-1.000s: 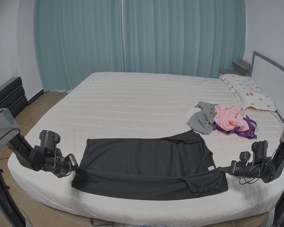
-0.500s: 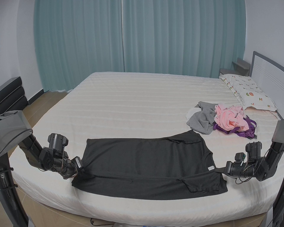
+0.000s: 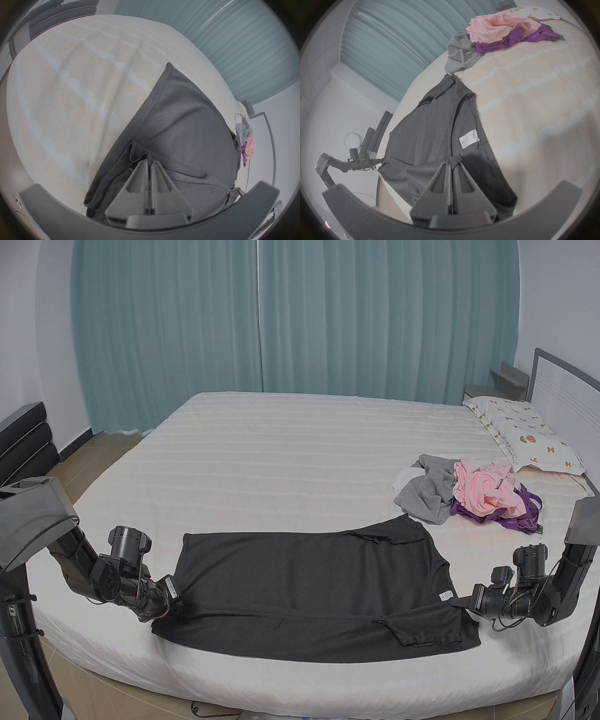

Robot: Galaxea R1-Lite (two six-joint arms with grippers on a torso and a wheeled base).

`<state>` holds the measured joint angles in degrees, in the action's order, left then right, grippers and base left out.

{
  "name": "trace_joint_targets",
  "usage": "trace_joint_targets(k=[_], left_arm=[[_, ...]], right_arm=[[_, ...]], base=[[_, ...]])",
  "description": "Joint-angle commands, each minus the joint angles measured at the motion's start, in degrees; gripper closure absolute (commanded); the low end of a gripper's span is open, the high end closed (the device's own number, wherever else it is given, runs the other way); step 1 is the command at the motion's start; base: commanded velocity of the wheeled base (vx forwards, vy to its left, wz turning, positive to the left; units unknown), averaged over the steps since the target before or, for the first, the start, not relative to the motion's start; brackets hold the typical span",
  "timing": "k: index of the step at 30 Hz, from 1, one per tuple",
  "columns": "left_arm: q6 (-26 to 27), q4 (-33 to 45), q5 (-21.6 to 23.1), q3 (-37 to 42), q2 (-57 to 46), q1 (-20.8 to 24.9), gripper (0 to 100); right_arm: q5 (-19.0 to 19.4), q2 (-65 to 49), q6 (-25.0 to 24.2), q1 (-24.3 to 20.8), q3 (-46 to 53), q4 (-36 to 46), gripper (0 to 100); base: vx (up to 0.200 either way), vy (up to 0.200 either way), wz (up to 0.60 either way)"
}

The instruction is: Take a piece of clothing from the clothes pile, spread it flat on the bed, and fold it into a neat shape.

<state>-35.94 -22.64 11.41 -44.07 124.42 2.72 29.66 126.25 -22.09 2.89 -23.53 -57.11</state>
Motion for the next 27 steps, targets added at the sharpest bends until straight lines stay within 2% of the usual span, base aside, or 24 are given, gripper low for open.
trace_joint_targets(k=[1,13,17,23,27], left_arm=[[0.0,0.0,0.0,0.0,0.2,0.0,100],[-0.9,-0.2,-0.9,0.0,-0.4,0.0,100],[-1.2,-0.2,-3.5,0.8,-4.0,-0.1,100],[-1.9,0.2,-3.7,1.9,-9.4,-0.2,100],[-1.9,0.1,-3.7,2.0,-9.0,-0.1,100]], right_arm=[[0.0,0.5,-0.1,-0.1,0.0,-0.1,100],[0.1,-0.6,-0.3,0.0,0.1,-0.3,100],[0.1,-2.2,-1.4,-0.1,1.4,-1.8,100],[0.1,-3.2,-3.0,-0.1,2.6,-4.3,100],[0.1,-2.7,-3.0,0.0,2.5,-4.7,100]], base=[[0.0,0.0,0.0],[0.0,0.0,0.0],[0.0,0.0,0.0],[0.0,0.0,0.0],[0.0,0.0,0.0]])
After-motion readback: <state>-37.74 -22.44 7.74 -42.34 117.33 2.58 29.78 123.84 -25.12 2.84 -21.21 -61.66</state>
